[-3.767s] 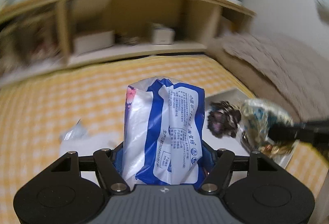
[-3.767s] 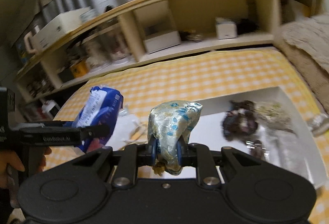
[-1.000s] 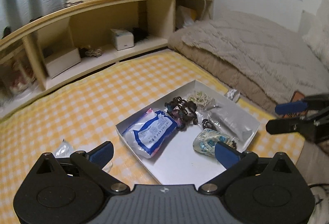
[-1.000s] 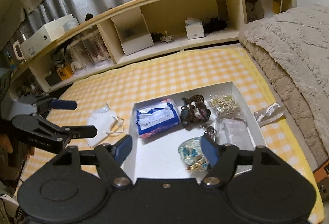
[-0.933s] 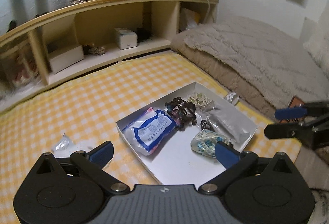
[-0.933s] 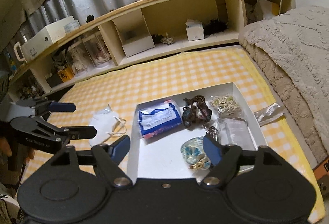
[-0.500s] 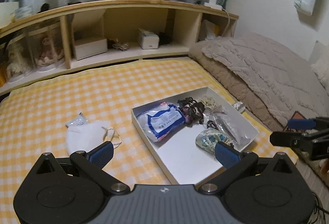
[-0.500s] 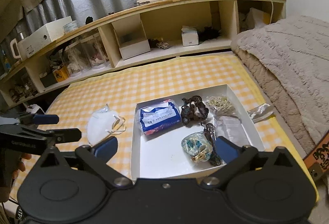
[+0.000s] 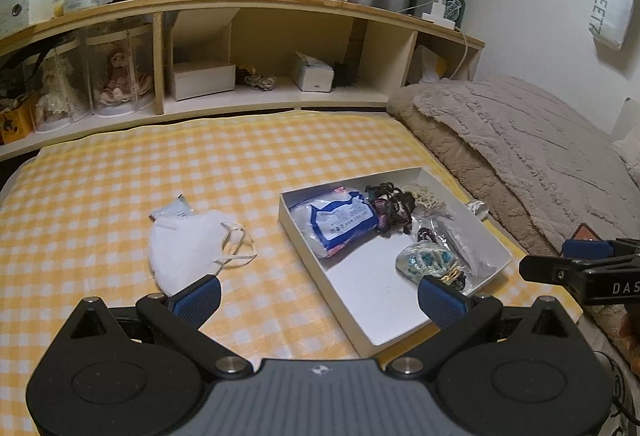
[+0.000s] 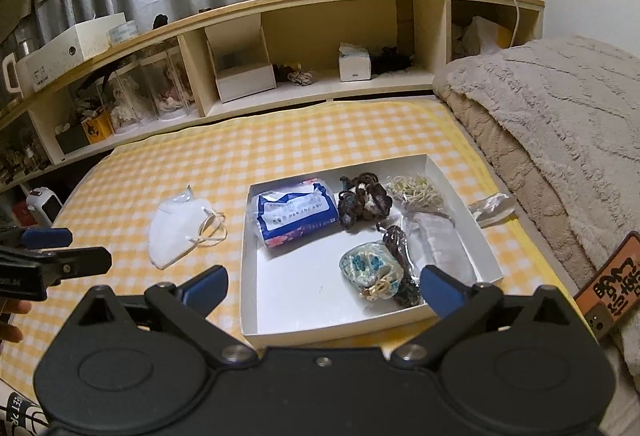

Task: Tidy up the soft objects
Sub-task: 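Withdraw both tools from the box toward the white face mask, then grasp the white face mask with the right tool while the left tool approaches the foil packet, then grasp the grey foil packet with the left tool while the right tool lifts the mask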

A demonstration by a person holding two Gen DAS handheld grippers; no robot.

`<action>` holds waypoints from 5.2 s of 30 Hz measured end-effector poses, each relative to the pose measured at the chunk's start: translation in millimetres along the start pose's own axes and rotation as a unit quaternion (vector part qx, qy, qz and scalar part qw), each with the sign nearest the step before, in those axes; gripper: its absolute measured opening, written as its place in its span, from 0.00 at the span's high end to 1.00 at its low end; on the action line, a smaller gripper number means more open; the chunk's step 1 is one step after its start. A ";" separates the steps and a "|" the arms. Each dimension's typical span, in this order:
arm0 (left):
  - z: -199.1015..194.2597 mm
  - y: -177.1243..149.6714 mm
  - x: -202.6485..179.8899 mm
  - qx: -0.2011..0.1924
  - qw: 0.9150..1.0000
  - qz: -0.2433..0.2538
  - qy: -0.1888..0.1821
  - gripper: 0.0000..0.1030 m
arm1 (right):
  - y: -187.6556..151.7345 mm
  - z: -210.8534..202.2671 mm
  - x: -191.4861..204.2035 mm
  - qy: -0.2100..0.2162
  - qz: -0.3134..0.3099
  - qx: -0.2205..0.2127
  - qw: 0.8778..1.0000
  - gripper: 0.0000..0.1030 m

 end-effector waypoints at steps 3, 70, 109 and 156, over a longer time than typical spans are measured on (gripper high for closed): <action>-0.9 -2.2 5.7 -0.002 1.000 -0.003 0.003 0.00 | -2.6 3.2 4.3 -0.002 0.000 0.004 1.000 0.00; 201.5 67.2 232.2 -0.040 0.984 -0.175 0.014 0.00 | -12.4 312.0 254.0 0.148 -0.196 0.020 0.969 0.60; 268.9 32.0 182.4 0.060 0.996 0.072 0.009 0.00 | -53.7 220.2 209.7 0.195 -0.161 0.129 0.959 0.39; 161.4 66.6 160.5 -0.032 0.997 -0.002 0.077 0.22 | 9.3 181.1 164.2 0.136 -0.100 0.012 0.985 0.95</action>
Point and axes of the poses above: each gripper's, at about its wrist camera, not at the fingertips, and z roughly the way its jaws point, x to its left, y to its top, the point moved 10 cm from there along z, roughly the way its jaws point, and after that the axes turned 6 degrees about -z, right-handed, at the moved point
